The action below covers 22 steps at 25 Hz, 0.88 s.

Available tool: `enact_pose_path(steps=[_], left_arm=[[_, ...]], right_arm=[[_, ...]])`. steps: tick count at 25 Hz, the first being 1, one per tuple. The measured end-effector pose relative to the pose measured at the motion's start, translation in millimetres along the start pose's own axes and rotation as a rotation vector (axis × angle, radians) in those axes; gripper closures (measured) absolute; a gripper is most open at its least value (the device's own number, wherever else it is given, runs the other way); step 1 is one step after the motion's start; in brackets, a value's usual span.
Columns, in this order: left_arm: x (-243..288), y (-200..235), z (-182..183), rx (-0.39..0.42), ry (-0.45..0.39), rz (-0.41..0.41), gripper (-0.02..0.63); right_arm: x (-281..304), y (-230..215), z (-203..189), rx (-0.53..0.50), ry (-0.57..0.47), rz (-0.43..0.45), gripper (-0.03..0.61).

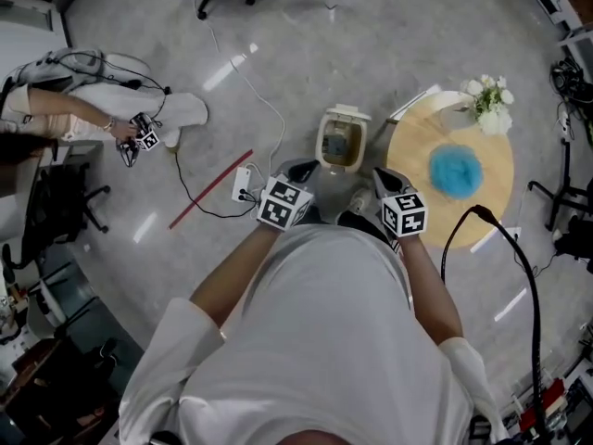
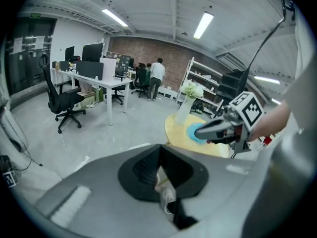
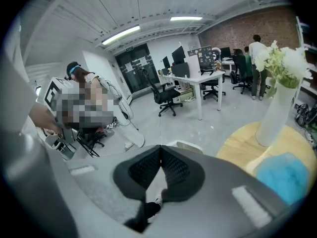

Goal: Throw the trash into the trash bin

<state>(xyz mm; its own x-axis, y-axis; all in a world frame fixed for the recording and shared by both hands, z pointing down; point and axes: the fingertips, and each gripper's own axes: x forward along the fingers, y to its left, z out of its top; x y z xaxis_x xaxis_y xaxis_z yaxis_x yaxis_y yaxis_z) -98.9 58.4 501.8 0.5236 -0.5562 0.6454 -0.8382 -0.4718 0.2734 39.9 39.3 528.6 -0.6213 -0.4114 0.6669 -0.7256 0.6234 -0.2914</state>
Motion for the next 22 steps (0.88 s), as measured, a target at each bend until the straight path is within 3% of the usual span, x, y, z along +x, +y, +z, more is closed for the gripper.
enact_pose_path(steps=[22], left_arm=[[-4.1,-19.5,7.8,0.041,-0.009,-0.022,0.611]], right_arm=[[-20.8,3.7,6.3,0.037,-0.083,-0.003,0.578]])
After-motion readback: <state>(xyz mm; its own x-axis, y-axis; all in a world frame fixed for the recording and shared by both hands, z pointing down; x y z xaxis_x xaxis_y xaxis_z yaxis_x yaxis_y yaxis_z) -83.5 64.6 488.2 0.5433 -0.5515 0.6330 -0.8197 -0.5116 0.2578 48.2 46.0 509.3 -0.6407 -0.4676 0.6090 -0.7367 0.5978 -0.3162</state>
